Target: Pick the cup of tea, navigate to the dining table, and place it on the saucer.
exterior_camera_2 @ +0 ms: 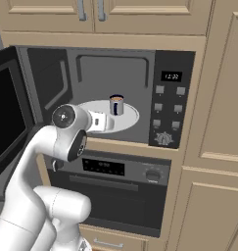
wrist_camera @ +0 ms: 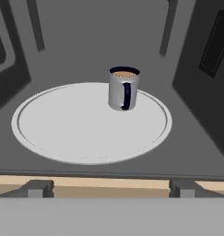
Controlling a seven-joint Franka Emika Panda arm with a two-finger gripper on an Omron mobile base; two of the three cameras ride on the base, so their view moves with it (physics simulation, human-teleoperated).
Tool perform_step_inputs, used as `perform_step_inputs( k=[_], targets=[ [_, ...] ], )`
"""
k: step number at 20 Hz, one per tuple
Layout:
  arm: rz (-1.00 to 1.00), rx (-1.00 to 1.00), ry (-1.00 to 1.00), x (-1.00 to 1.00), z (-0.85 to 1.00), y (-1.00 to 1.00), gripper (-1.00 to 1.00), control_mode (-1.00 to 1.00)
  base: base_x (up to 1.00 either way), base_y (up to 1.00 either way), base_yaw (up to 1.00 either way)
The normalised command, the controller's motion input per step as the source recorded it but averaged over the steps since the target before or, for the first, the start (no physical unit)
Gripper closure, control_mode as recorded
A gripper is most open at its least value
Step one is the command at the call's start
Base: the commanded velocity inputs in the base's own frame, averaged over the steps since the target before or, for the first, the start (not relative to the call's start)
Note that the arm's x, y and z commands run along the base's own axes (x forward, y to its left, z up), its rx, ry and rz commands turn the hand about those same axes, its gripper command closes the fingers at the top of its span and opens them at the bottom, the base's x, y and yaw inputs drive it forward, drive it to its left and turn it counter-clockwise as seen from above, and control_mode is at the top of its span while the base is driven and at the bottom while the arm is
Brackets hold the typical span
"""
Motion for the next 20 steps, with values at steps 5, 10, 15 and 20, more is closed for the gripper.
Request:
perform_step_inputs(
  k=[5,10,15,20],
  targets=[
    [0.0,0.0,-0.1,0.0,0.32,-0.06,-1.0,-1.0,0.0,0.0,0.0],
    [0.0,0.0,-0.01,0.07,0.06,-0.01,-1.0,-1.0,0.0,0.0,0.0],
    [0.0,0.0,0.01,0.32,0.0,0.0,-1.0,-1.0,0.0,0.0,0.0],
    [0.0,0.0,0.02,0.47,0.0,-0.01,-1.0,-1.0,0.0,0.0,0.0]
  ],
)
